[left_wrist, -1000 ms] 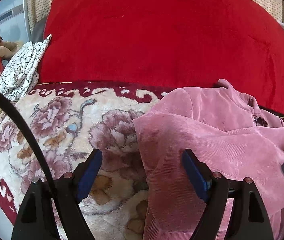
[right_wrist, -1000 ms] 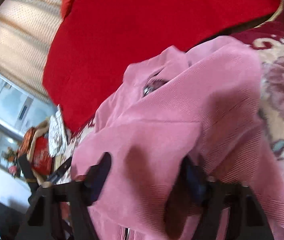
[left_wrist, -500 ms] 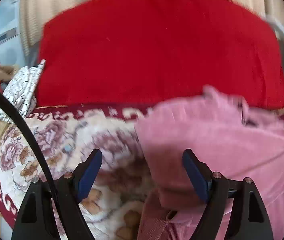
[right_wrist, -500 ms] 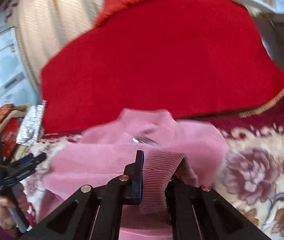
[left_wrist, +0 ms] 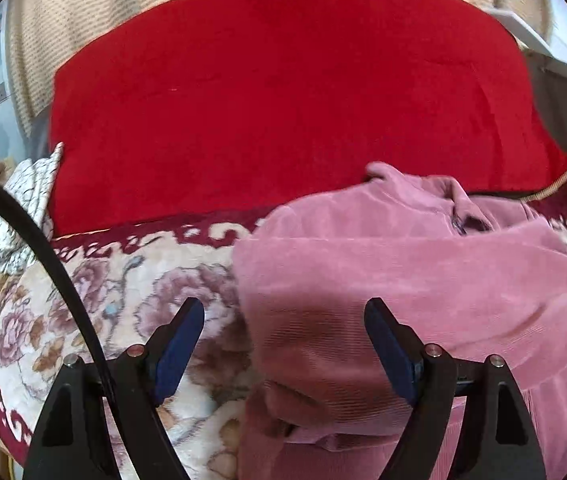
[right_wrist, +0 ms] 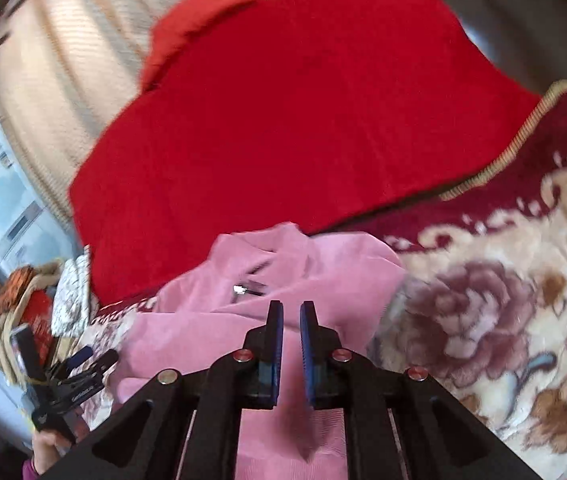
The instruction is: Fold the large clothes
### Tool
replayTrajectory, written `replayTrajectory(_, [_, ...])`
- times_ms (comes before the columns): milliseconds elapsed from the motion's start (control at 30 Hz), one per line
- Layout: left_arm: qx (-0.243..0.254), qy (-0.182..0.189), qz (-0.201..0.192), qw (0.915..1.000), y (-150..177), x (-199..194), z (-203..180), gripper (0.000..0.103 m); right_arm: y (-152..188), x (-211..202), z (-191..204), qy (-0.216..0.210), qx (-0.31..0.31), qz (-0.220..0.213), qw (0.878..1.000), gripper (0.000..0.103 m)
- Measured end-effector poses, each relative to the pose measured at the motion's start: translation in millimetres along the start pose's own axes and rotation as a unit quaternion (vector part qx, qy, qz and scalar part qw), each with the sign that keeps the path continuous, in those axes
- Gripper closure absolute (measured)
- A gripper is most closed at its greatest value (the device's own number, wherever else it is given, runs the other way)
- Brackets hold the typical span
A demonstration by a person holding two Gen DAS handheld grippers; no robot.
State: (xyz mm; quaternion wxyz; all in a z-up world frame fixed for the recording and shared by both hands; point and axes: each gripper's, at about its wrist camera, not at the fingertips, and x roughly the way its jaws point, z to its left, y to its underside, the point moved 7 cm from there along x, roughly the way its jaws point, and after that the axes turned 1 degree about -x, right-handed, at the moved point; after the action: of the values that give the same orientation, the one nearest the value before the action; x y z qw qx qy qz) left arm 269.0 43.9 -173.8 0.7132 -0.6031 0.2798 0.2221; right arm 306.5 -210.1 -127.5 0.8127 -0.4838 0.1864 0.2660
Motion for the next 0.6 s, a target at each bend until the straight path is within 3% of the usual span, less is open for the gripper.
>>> replayTrajectory(133, [0.027,-0.007,0.025,0.9993,10.6,10.2,-10.4,0.020,17.8,9.2,22.4,-0.046,-0.024,0.047,0.998,0.093])
replayTrajectory(300, [0.047,-0.014,0.041,0.9980,22.0,15.9,-17.9,0.020,76.7,69.6,26.5,-0.027,-0.031,0.216,0.976,0.092])
replayTrajectory(333, [0.052,-0.014,0.040,0.9978,23.0,15.5,-19.4,0.020,80.5,75.2,25.5,-0.026,-0.027,0.224,0.974,0.092])
replayTrajectory(433, [0.064,-0.013,0.039,0.9971,25.3,14.4,-21.8,0.020,66.9,68.7,26.6,-0.032,-0.020,0.200,0.979,0.092])
replayTrajectory(500, [0.070,-0.016,0.038,0.9967,26.6,14.5,-23.4,0.020,50.2,55.5,26.6,-0.041,-0.015,0.157,0.987,0.092])
replayTrajectory(600, [0.072,-0.017,0.038,0.9965,26.9,14.9,-23.5,0.020,44.5,50.4,14.1,-0.021,-0.004,0.136,0.991,0.092])
